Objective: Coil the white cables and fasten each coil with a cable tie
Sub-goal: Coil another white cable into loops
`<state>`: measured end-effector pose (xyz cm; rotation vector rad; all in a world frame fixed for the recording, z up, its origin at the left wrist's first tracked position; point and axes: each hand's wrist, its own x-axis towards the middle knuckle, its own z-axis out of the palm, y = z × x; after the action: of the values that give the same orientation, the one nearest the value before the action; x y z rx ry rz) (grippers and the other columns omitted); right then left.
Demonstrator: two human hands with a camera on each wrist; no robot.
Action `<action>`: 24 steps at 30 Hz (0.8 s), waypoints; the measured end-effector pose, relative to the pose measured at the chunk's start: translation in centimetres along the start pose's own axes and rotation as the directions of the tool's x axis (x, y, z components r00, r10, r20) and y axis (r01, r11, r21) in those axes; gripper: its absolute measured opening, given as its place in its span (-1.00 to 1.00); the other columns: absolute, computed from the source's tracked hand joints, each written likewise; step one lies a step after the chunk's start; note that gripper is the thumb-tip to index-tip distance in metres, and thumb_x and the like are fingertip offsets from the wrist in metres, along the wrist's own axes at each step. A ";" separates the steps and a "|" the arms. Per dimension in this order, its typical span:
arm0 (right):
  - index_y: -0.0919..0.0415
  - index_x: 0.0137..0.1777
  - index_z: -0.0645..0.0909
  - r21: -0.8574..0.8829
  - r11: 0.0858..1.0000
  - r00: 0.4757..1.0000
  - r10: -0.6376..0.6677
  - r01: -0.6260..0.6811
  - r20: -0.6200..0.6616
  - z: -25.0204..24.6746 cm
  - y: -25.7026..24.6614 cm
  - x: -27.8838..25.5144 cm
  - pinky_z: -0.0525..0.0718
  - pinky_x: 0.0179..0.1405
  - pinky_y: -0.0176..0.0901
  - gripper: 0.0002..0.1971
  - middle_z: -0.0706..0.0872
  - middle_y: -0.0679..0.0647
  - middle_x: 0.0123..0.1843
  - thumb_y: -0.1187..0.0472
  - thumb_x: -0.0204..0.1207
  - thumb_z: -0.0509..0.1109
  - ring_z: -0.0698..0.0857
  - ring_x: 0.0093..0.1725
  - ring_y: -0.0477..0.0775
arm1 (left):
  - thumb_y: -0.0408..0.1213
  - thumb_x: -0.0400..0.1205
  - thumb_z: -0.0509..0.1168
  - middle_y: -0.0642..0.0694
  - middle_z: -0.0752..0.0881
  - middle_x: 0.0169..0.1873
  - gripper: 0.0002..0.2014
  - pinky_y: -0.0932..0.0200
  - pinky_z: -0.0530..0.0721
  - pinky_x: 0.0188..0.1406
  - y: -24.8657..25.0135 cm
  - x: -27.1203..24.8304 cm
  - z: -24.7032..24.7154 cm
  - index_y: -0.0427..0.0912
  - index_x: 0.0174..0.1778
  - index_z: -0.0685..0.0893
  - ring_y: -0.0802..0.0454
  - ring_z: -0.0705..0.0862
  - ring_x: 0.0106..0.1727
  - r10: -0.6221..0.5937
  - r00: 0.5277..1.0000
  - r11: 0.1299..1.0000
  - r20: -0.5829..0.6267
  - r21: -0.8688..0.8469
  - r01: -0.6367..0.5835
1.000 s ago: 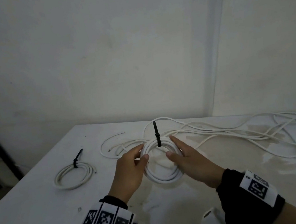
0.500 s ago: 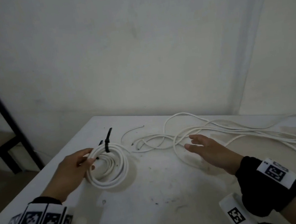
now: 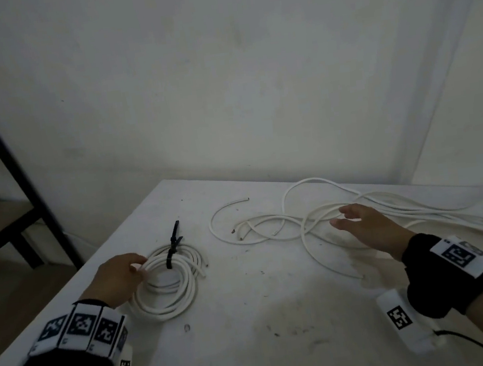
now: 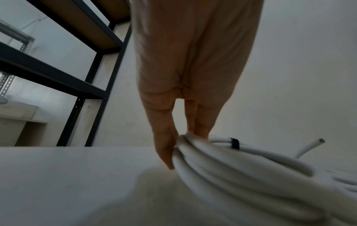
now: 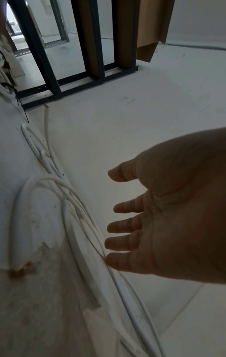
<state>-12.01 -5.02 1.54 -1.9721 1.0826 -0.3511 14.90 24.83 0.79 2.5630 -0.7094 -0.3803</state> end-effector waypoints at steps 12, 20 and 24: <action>0.27 0.38 0.48 -0.205 0.979 1.000 0.020 -0.018 0.007 -1.4 2.9 2.2 0.39 0.32 -0.14 -0.54 0.49 0.21 0.44 0.17 0.51 0.41 0.48 0.41 0.13 | -0.17 0.58 0.31 -0.28 0.54 0.24 -0.61 -0.07 0.55 0.21 8.9 -0.6 1.1 -0.15 0.32 0.55 -0.23 0.54 0.23 0.209 0.972 0.969 -0.109 0.153 -0.191; 0.23 0.43 0.41 -0.408 0.913 0.999 0.010 0.006 0.038 -4.7 4.1 2.6 0.35 0.31 -0.22 -0.55 0.41 0.21 0.48 0.17 0.56 0.34 0.42 0.45 0.15 | -0.11 0.60 0.25 -0.12 0.70 -0.01 -0.85 0.16 0.54 -0.05 18.5 -2.1 7.7 -0.12 -0.11 0.58 -0.08 0.65 0.05 0.359 0.930 0.913 0.081 0.175 -0.368; 0.24 0.45 0.38 -0.443 0.896 0.999 0.038 -0.023 0.026 -6.6 5.1 3.6 0.35 0.35 -0.19 -0.53 0.39 0.23 0.49 0.18 0.56 0.33 0.41 0.46 0.17 | -0.01 0.65 0.16 -0.22 0.64 0.15 -0.64 0.11 0.52 0.07 21.0 -1.0 11.2 -0.27 0.08 0.58 -0.14 0.60 0.17 0.352 0.913 0.898 0.205 0.199 -0.391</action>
<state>-16.58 -12.87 1.06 -2.3456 1.2523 -0.0504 1.21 5.37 1.56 2.5470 -1.3567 -0.4009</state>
